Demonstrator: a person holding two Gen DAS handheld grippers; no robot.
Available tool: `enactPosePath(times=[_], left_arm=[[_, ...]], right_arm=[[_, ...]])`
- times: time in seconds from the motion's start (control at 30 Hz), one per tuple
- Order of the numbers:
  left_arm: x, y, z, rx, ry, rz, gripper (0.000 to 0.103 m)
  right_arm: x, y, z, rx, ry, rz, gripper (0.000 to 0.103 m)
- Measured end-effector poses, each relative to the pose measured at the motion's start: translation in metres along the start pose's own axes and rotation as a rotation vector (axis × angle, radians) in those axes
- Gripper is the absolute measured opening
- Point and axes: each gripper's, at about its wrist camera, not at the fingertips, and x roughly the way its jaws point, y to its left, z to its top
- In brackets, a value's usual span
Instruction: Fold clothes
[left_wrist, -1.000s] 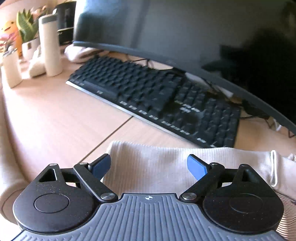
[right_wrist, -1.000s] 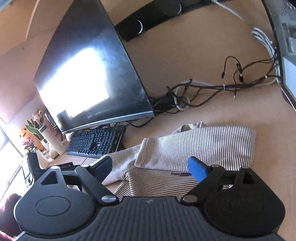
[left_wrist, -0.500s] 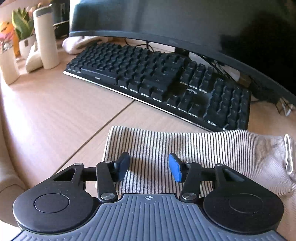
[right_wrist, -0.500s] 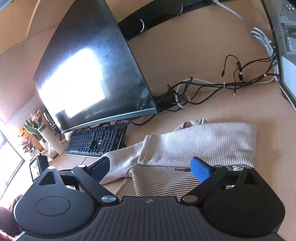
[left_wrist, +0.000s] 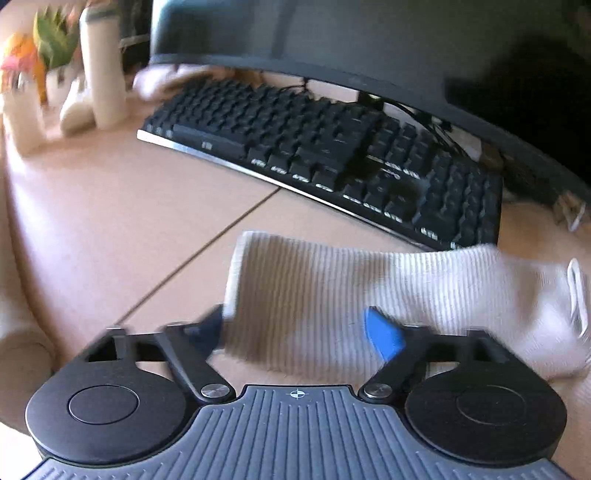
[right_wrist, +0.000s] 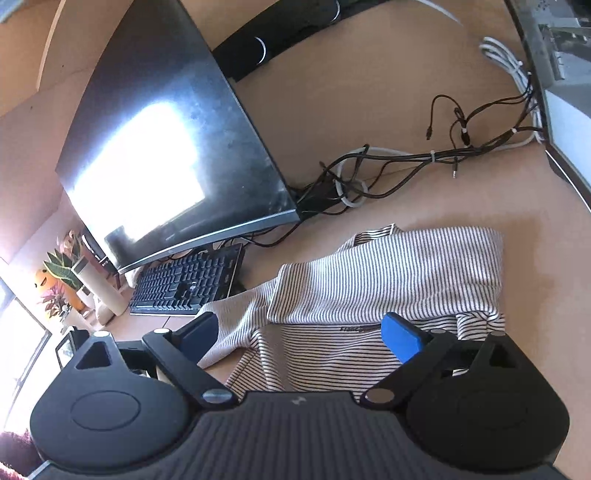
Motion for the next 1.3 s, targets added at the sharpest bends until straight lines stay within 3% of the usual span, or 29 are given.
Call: enactPosePath(times=[0.03,0.07,0.13,0.37,0.53,0.8,1.3], left_arm=[[-0.002,-0.001,0.0,0.003,-0.004,-0.013,0.039],[-0.003,-0.002,0.0,0.006,-0.007,-0.027,0.03],[-0.006,-0.005,0.001,0.023,-0.02,-0.033,0.026],[-0.033,-0.017,0.021,0.049,-0.098,-0.057,0.024],[-0.075,-0.045,0.051,0.115,-0.216,-0.113,0.024],[-0.126,-0.111,0.083,0.222,-0.336,-0.225,0.024],[-0.168,-0.215,0.075,0.385,-0.4,-0.432,0.024]], right_arm=[[0.0,0.001,0.0,-0.001,-0.001,0.003,0.095],[-0.002,0.001,0.001,-0.002,-0.003,0.007,0.096],[-0.004,0.001,0.002,-0.003,-0.006,0.013,0.096],[-0.019,-0.007,0.003,0.011,-0.033,0.038,0.1],[-0.029,-0.018,0.0,0.018,-0.054,0.075,0.101],[-0.039,-0.034,-0.001,0.034,-0.061,0.129,0.103],[-0.047,-0.061,0.0,0.071,-0.057,0.131,0.103]])
